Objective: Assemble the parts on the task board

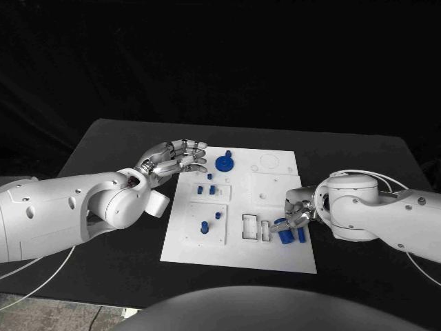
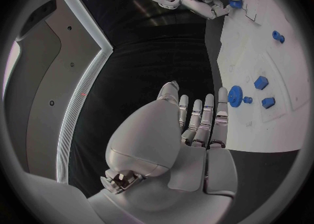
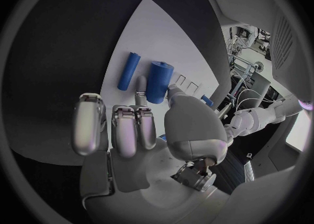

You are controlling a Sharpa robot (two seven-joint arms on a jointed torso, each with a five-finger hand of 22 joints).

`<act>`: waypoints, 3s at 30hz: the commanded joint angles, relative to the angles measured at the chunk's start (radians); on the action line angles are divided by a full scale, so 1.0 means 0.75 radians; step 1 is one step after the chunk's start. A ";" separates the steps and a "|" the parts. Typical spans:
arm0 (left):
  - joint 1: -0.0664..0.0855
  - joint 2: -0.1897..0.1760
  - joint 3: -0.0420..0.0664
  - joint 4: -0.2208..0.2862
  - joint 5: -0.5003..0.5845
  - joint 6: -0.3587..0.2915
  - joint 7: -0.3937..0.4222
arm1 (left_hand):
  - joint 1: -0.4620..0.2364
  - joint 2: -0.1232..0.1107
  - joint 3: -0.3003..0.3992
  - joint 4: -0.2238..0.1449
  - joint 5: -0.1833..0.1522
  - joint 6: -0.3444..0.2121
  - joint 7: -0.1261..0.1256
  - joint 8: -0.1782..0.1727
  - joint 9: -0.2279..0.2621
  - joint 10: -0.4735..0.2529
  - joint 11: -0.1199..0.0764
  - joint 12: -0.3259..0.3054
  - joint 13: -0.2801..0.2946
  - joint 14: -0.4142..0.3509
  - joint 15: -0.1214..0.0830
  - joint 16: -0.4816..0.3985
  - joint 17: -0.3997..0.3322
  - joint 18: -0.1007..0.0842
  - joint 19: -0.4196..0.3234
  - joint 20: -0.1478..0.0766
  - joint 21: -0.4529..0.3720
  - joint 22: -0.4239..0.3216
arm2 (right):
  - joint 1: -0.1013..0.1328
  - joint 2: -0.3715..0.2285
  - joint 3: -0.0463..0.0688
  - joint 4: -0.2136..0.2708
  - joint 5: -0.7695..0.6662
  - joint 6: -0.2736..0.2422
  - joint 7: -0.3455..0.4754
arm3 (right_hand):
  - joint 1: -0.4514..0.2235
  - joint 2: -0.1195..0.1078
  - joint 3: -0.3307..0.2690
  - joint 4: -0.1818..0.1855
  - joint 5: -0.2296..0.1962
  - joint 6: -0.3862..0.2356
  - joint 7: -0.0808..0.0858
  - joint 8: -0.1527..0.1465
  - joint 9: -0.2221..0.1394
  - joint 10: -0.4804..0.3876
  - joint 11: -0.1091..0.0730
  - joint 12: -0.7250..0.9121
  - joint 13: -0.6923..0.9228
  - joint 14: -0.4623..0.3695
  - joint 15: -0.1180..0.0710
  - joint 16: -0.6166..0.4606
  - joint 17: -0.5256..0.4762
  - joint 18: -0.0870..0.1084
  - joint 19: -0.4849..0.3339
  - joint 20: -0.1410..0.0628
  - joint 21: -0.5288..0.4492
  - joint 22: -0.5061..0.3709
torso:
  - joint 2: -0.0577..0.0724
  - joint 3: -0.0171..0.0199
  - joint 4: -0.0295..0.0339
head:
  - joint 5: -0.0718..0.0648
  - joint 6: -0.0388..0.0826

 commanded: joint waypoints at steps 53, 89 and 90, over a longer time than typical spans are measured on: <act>-0.004 0.021 0.001 -0.003 0.002 0.054 -0.026 | 0.037 0.025 0.034 -0.012 0.087 0.015 0.043 -0.012 -0.024 0.009 0.018 -0.010 -0.023 0.016 0.022 0.012 -0.010 -0.013 0.002 -0.002 0.001 0.003 | 0.049 0.020 0.002 0.004 0.575 -0.248 0.115 | 0.180 -0.016 0.343 -0.177 0.831 0.011 -0.035 0.044 0.184 0.140 -0.025 0.005 0.351 0.116 -0.023 -0.050 0.238 -0.009 0.011 -0.022 -0.018 0.241 | 0.001 -0.0001 0.0007 | 0.004 0.000; -0.005 0.022 0.001 -0.005 0.002 0.061 -0.042 | 0.039 0.027 0.039 -0.011 0.092 0.024 0.056 -0.011 -0.027 0.010 0.009 -0.011 -0.027 0.018 0.021 0.012 -0.012 -0.015 0.002 -0.004 0.002 0.005 | 0.030 0.139 0.002 -0.071 0.467 -0.132 -0.001 | 0.087 0.007 0.348 -0.138 0.633 -0.010 -0.015 -0.009 0.163 0.140 -0.007 0.005 0.351 0.119 -0.009 -0.037 0.254 -0.009 0.012 -0.010 -0.015 0.242 | 0.000 0.0000 -0.0002 | 0.002 0.000; -0.005 0.022 0.001 -0.005 0.002 0.062 -0.042 | 0.039 0.027 0.039 -0.011 0.092 0.024 0.056 -0.011 -0.027 0.010 0.009 -0.011 -0.027 0.018 0.021 0.012 -0.012 -0.015 0.002 -0.004 0.002 0.005 | 0.028 0.141 0.002 -0.074 0.466 -0.132 -0.002 | 0.086 0.008 0.347 -0.138 0.631 -0.010 -0.015 -0.010 0.163 0.140 -0.007 0.005 0.351 0.119 -0.009 -0.038 0.253 -0.009 0.011 -0.010 -0.016 0.241 | 0.000 -0.0002 0.0001 | 0.002 0.000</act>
